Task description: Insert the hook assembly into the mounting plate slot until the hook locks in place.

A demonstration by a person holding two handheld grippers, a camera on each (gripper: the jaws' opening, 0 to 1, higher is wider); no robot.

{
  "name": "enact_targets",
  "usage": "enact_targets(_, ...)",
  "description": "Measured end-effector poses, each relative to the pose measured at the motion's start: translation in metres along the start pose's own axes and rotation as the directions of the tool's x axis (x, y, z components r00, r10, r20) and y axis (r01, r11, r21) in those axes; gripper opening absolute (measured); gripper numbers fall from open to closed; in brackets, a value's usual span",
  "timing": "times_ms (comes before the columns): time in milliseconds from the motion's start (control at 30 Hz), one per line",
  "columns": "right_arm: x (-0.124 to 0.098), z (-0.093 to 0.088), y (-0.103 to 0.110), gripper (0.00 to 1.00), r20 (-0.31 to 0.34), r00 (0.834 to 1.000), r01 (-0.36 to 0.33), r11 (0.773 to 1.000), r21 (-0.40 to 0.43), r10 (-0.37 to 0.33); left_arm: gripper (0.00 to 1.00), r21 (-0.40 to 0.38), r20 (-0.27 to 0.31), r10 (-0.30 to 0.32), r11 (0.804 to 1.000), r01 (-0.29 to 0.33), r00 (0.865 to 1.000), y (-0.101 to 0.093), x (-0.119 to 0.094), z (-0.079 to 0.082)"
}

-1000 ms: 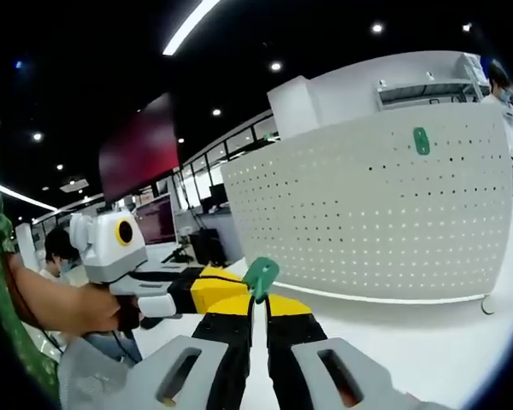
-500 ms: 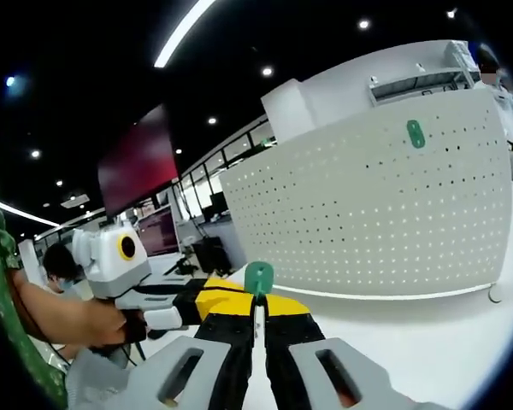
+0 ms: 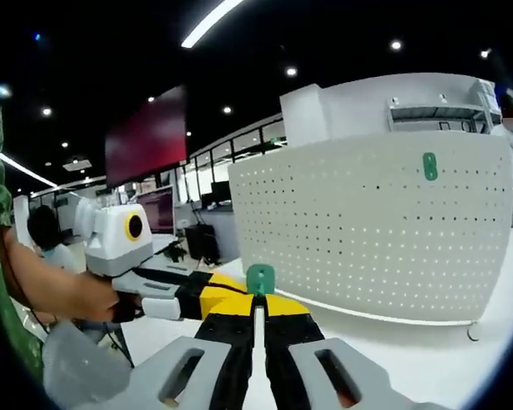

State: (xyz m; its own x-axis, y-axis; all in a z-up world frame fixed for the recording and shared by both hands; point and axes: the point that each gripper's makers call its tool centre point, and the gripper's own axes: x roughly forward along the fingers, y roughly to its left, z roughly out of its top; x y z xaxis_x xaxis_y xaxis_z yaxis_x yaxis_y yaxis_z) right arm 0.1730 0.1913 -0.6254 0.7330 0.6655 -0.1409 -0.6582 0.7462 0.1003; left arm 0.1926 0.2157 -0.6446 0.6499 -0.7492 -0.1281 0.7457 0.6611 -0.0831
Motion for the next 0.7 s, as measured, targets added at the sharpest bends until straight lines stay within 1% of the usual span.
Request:
enact_targets(167,0.000,0.000,-0.003,0.02,0.006,1.000,0.010,1.000,0.006,-0.010,0.02,-0.015,-0.007,-0.005,1.000,0.005,1.000,-0.001,0.000,0.000)
enact_targets(300,0.001,0.003,-0.004,0.02,0.014,1.000,0.013,1.000,0.007,-0.013,0.02,-0.036,0.002,-0.003,0.999,0.003,1.000,-0.002,0.000,0.001)
enact_targets(500,0.003,0.004,-0.003,0.02,0.018,1.000,0.010,1.000,0.004,-0.010,0.02,-0.043,0.007,-0.011,0.999,0.011,1.000,-0.005,-0.001,0.004)
enact_targets(633,0.005,0.004,-0.001,0.02,0.015,1.000,0.008,1.000,-0.008,-0.007,0.02,-0.034,0.011,-0.033,0.999,0.033,0.999,-0.012,0.000,0.007)
enact_targets(700,0.005,0.004,-0.001,0.02,0.013,1.000,0.010,1.000,-0.018,-0.010,0.02,-0.018,0.012,-0.050,0.999,0.050,0.999,-0.018,0.000,0.010)
